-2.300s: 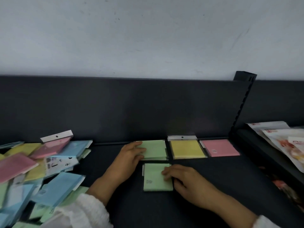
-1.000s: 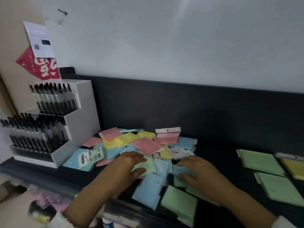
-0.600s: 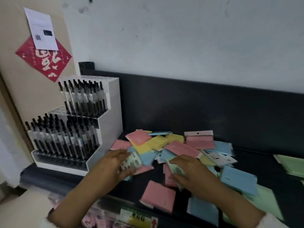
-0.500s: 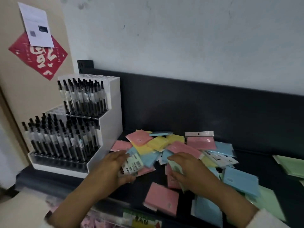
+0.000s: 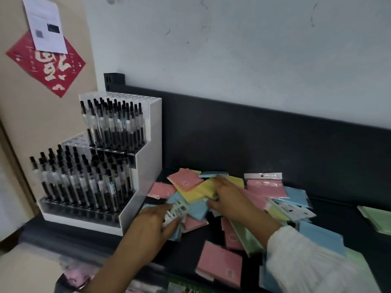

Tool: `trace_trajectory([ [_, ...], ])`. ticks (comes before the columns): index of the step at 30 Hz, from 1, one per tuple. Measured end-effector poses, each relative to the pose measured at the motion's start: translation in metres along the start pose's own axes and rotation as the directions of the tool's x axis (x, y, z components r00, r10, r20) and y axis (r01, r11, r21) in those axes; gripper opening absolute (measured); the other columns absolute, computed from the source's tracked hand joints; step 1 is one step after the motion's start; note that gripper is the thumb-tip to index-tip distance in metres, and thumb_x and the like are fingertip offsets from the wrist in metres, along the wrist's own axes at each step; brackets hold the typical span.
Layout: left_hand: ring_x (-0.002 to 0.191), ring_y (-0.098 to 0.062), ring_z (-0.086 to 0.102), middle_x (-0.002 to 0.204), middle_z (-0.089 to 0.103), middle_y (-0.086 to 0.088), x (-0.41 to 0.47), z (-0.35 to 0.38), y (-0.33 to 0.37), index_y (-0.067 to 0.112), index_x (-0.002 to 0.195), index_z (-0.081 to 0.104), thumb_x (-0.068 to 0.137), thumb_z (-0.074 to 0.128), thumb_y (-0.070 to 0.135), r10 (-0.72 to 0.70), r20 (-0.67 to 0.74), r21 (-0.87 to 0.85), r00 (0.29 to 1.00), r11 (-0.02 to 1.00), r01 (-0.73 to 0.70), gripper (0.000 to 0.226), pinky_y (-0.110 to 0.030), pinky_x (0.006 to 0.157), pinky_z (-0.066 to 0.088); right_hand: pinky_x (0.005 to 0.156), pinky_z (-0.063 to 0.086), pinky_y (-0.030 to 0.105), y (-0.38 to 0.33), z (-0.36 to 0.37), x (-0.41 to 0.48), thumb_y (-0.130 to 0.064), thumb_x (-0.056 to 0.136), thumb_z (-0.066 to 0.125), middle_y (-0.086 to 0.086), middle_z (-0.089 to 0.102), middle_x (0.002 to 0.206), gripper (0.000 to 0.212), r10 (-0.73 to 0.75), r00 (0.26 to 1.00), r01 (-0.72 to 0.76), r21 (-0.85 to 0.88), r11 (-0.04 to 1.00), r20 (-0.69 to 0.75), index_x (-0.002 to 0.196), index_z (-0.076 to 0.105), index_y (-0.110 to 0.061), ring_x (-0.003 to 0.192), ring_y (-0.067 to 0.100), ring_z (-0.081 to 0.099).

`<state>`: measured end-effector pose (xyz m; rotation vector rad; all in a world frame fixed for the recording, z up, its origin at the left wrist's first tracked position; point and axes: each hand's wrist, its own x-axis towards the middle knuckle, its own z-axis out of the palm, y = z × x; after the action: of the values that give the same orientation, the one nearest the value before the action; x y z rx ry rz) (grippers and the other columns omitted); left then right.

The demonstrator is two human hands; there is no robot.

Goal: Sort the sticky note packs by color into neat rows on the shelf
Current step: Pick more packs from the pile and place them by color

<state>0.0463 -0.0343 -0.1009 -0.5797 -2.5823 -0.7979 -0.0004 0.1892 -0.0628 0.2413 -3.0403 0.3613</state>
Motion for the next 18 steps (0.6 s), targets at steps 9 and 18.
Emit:
trace_trajectory([
  [9,0.069,-0.003,0.055,0.080,0.060,0.014,-0.006,-0.010,0.004,0.028,0.122,0.055,0.096,0.036,0.034,-0.081,-0.093,-0.131,0.992,0.989,0.069,0.032,-0.016,0.056,0.037,0.067,0.047,0.031,-0.012,-0.009,-0.014,-0.023,0.093,0.044,0.009,0.066,0.094,0.024,0.061,0.962,-0.034,0.103,0.994,-0.268,0.110,0.058,-0.012,0.081,0.024,0.062],
  [18,0.094,-0.020,0.063,0.100,0.067,0.002,-0.009,-0.014,0.002,0.018,0.115,0.063,0.088,0.051,0.041,-0.118,-0.060,-0.116,0.991,0.987,0.110,0.038,-0.026,0.074,0.046,0.050,0.049,0.017,0.001,-0.046,-0.076,-0.003,0.085,0.057,-0.012,0.064,0.082,0.017,0.305,0.869,0.049,0.681,0.731,-0.390,0.089,0.062,-0.019,0.075,0.000,0.062],
])
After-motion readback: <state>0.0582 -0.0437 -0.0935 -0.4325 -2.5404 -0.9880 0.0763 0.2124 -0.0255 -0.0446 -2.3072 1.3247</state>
